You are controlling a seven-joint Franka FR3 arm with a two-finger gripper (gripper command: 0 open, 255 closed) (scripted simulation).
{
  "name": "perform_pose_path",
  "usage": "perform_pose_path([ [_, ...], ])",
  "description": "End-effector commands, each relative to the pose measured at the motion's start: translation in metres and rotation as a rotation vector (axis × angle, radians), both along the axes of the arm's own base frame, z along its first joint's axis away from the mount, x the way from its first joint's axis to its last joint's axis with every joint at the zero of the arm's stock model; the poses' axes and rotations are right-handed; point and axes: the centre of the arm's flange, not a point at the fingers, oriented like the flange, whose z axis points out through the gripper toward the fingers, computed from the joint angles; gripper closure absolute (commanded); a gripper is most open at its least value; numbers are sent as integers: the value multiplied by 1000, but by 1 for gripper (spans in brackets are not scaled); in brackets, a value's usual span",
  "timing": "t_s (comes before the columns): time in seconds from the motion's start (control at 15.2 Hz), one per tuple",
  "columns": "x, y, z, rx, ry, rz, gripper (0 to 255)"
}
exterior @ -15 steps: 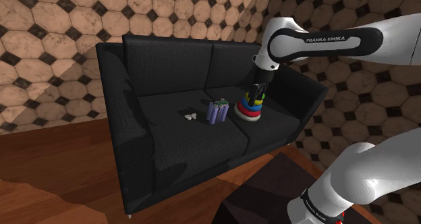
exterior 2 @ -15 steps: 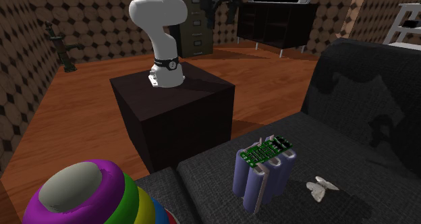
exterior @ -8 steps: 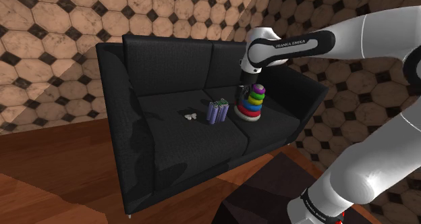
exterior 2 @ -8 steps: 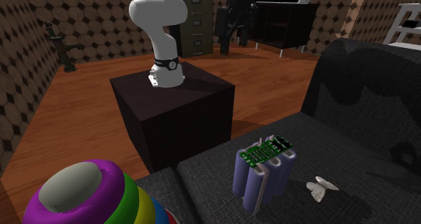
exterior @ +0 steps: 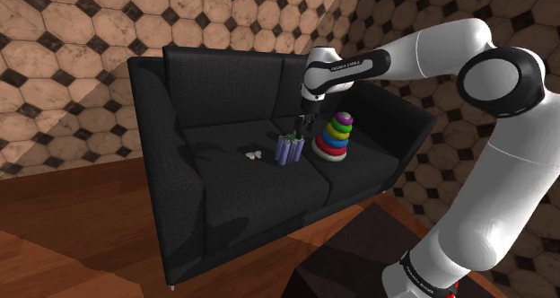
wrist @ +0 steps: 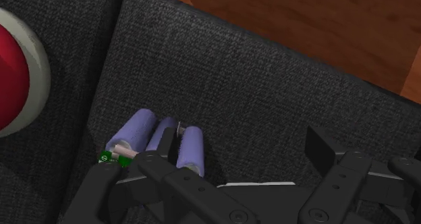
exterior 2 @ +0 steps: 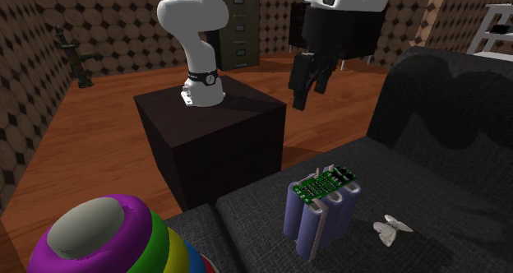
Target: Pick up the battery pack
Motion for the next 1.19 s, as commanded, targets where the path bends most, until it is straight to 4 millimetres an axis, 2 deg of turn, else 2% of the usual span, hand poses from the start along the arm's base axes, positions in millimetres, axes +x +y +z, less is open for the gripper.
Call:
perform_pose_path([
  [0.0,22,-4,-13,-2,-1,4,0],
  [0.73,143,-24,-88,-10,-5,25,0],
  [1.12,146,-24,-116,-10,-5,26,0],
])
